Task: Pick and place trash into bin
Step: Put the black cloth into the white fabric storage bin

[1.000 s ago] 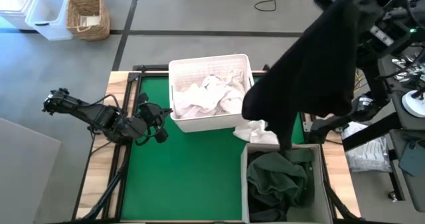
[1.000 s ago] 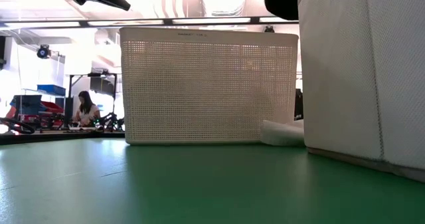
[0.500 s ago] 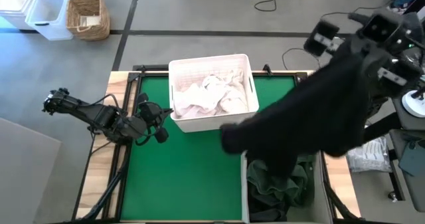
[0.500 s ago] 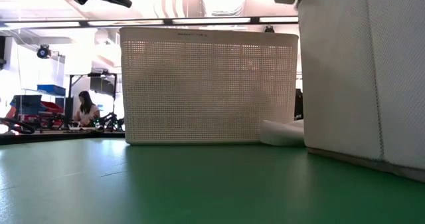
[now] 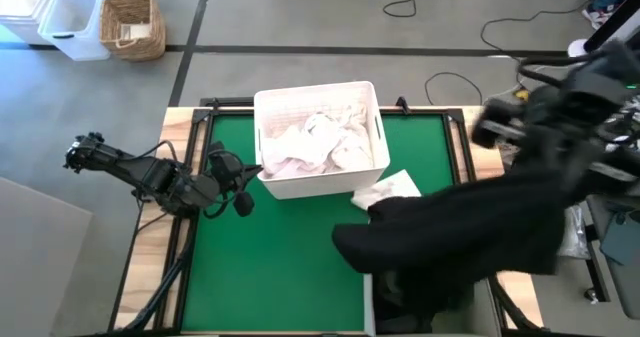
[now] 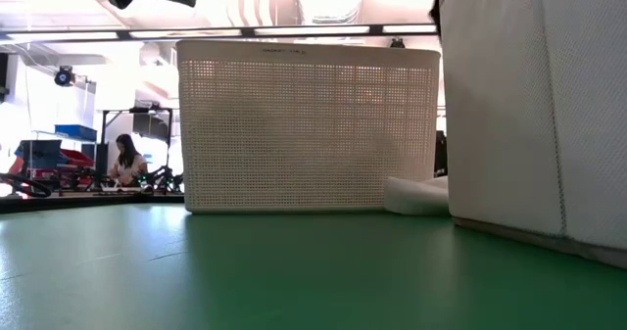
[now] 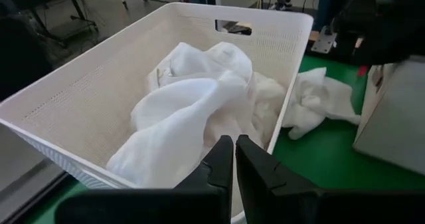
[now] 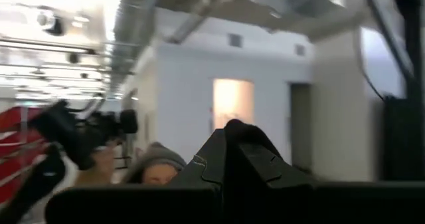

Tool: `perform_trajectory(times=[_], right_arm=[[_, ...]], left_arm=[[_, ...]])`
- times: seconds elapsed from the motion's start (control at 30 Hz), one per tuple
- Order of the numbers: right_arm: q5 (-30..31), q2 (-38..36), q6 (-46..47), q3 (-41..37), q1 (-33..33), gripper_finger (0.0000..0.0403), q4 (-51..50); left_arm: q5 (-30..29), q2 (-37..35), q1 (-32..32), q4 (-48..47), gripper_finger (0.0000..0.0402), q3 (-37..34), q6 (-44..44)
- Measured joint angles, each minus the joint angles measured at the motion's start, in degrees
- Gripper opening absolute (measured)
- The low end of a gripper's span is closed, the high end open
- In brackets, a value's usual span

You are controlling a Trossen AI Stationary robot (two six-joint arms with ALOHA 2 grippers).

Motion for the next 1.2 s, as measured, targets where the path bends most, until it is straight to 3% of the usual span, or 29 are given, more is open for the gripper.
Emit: perform_trajectory(times=[0.23,0.6,0.8,1.2], right_arm=[[1.8,-2.2,-3.5,2.4,8.1,0.0012,-5.1],[22.8,-6.7,-12.9,2.4,9.7,0.0012,-35.1],[32.7,-5.0,-13.3,1.0,9.6,0.0012,-43.6],[33.7,-0.3,-11.8,-0.9,9.6,0.0012,-48.0]], left_arm=[[0.0,0.0,0.0,2.2,0.0001,0.0,-1.3],[0.0,0.0,0.0,2.9,0.0001,0.0,-5.9],[0.0,0.0,0.0,3.0,0.0001,0.0,-8.2],[0.0,4.3,0.0,3.0,0.0001,0.0,-9.2]])
